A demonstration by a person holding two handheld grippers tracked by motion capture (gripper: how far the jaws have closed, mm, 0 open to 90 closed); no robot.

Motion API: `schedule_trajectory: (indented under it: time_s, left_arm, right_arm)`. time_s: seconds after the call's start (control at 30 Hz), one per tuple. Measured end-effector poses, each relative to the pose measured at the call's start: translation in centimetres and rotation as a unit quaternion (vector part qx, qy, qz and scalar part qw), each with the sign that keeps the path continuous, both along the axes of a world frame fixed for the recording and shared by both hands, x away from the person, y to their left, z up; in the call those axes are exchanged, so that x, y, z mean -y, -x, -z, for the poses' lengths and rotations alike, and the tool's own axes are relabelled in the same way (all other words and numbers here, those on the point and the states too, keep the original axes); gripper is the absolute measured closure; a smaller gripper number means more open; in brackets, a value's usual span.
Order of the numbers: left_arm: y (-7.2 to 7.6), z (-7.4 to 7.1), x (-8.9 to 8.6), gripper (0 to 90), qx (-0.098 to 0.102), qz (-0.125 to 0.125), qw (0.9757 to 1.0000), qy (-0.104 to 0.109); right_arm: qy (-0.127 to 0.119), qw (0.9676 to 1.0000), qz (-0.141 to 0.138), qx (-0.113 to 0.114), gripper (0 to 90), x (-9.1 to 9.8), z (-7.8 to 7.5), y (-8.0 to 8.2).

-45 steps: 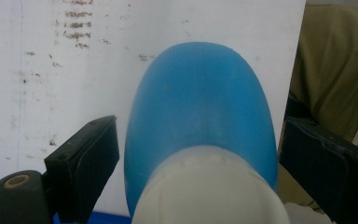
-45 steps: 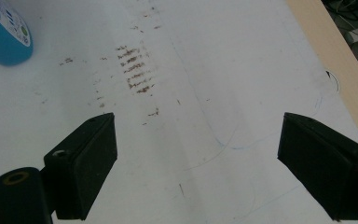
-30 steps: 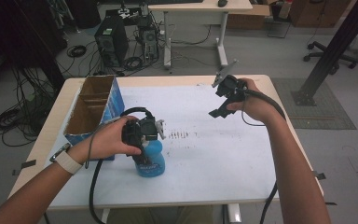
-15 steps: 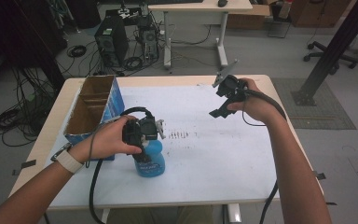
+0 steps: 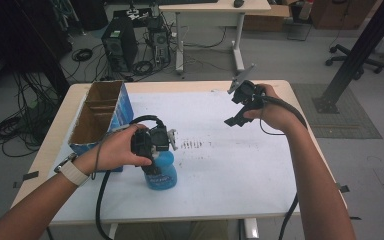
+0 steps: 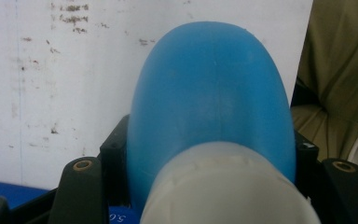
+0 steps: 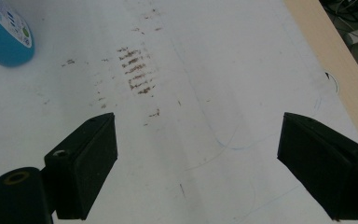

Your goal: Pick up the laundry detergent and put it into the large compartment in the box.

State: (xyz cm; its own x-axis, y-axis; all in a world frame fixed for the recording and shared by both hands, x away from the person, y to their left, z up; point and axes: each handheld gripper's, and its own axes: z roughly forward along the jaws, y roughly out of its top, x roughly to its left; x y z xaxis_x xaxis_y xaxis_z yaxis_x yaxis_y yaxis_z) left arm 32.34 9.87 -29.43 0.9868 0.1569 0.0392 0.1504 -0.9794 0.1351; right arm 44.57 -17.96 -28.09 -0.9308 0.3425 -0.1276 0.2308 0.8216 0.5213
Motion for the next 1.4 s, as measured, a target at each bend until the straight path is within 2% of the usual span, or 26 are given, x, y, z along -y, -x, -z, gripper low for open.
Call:
schedule_trajectory:
  time_s: [0.27,0.4,0.53,1.0,1.1,1.4]
  left_arm:
    - [0.4,-0.4,0.1,37.7,-0.005,0.0,1.0,0.001]
    - [0.5,-0.9,-0.2,37.7,-0.005,-0.008,0.9999,0.005]
    - [0.5,-1.5,-0.4,37.7,-0.01,-0.025,0.9996,0.008]
    - [1.3,-3.8,-0.9,37.7,0.001,-0.063,0.998,0.006]
    - [1.3,-4.6,-1.1,37.7,-0.012,-0.085,0.9963,0.01]
    - [1.7,-6.3,-1.1,37.6,-0.01,-0.097,0.9952,0.006]
  right_arm:
    - [0.0,1.0,0.0,0.001,12.0,0.0,-0.1,0.1]
    - [-0.001,1.0,0.001,0.001,12.1,0.0,-0.1,0.1]
    - [-0.001,1.0,0.001,0.002,12.0,-0.1,-0.2,0.1]
    - [-0.001,1.0,-0.003,0.004,12.0,-0.3,-0.4,0.3]
    - [0.0,1.0,-0.004,0.004,12.0,-0.3,-0.4,0.4]
    - [-0.002,1.0,-0.003,0.005,12.0,-0.1,-0.6,0.5]
